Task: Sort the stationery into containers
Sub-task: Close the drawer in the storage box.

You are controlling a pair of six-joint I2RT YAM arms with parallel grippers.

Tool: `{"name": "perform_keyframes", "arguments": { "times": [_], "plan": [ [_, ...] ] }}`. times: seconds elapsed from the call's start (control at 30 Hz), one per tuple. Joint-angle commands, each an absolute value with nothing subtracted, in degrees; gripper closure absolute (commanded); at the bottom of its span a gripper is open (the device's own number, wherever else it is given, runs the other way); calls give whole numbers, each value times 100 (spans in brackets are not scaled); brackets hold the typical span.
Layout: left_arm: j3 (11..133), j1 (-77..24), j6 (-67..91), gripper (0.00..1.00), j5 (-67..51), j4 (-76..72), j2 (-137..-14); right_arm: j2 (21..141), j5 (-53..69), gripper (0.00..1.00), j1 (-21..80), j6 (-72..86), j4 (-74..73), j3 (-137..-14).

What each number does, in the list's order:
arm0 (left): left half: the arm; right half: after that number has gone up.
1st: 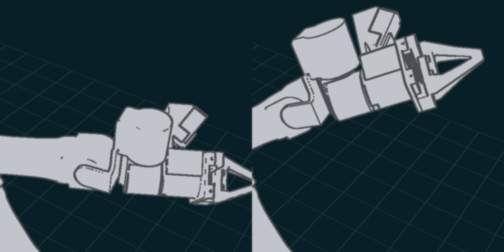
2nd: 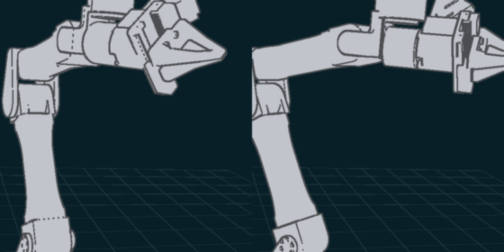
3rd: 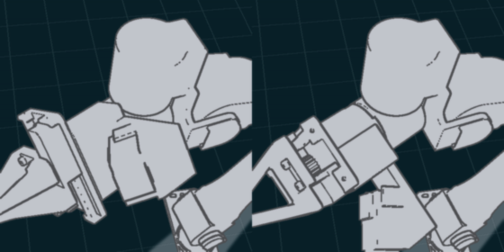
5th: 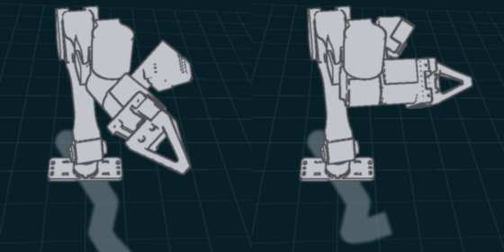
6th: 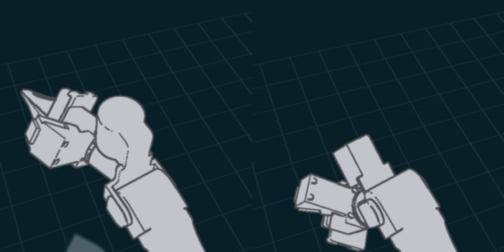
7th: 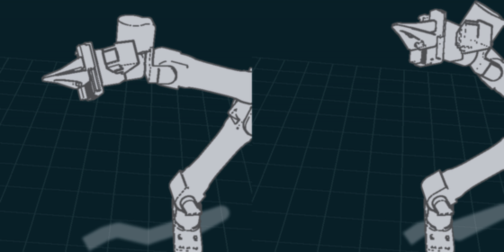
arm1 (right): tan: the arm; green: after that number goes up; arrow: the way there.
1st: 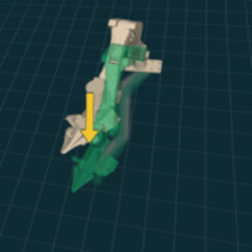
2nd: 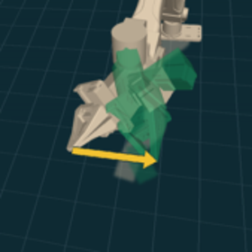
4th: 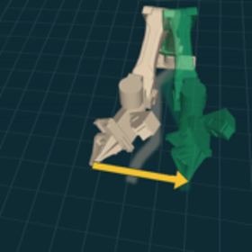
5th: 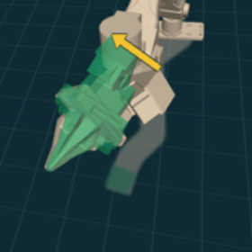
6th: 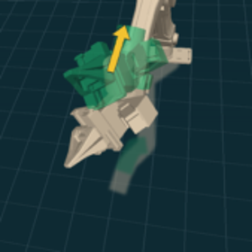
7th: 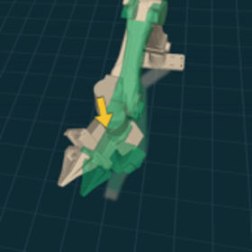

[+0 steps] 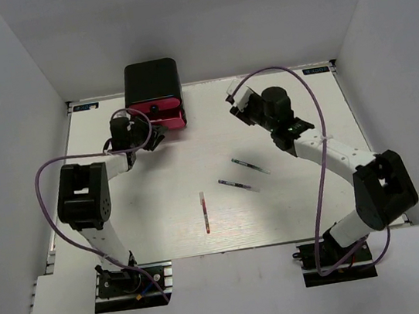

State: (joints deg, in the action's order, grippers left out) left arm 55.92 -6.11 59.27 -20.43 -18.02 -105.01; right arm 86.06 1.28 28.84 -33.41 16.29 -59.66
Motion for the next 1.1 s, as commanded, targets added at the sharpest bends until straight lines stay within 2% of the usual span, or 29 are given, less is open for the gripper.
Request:
{"name": "perform_keyframes", "arguments": {
  "times": [0.0, 0.23, 0.43, 0.6, 0.67, 0.73, 0.8, 0.9, 1.07],
  "plan": [
    [6072, -589, 6046, 47, -1986, -1573, -10624, 8306, 184, 53, 2708, -3103, 1705, -5696],
    [6785, -589, 6223, 45, -1854, -1266, -11012, 7990, 299, 54, 2514, -3024, 1635, -5300],
    [6926, -589, 6398, 35, -1802, -1266, -11118, 7840, 378, 54, 2382, -2980, 1565, -5028],
    [6926, -589, 6451, 31, -1749, -1318, -11171, 7752, 404, 54, 2338, -2945, 1512, -4922],
    [6926, -641, 6504, 31, -1679, -1318, -11171, 7743, 422, 54, 2294, -2918, 1503, -4913],
    [6856, -642, 6504, 36, -1574, -1257, -11057, 7734, 439, 54, 2277, -2918, 1512, -4896],
    [6699, -642, 6504, 38, -1381, -1195, -10856, 7734, 457, 54, 2268, -2892, 1486, -4878],
    [6540, -642, 6504, 38, -1187, -1125, -10653, 7726, 492, 54, 2250, -2865, 1468, -4887],
    [6469, -589, 6635, 31, -1046, -1063, -10600, 7734, 536, 54, 2241, -2874, 1433, -4878]
  ]
}}
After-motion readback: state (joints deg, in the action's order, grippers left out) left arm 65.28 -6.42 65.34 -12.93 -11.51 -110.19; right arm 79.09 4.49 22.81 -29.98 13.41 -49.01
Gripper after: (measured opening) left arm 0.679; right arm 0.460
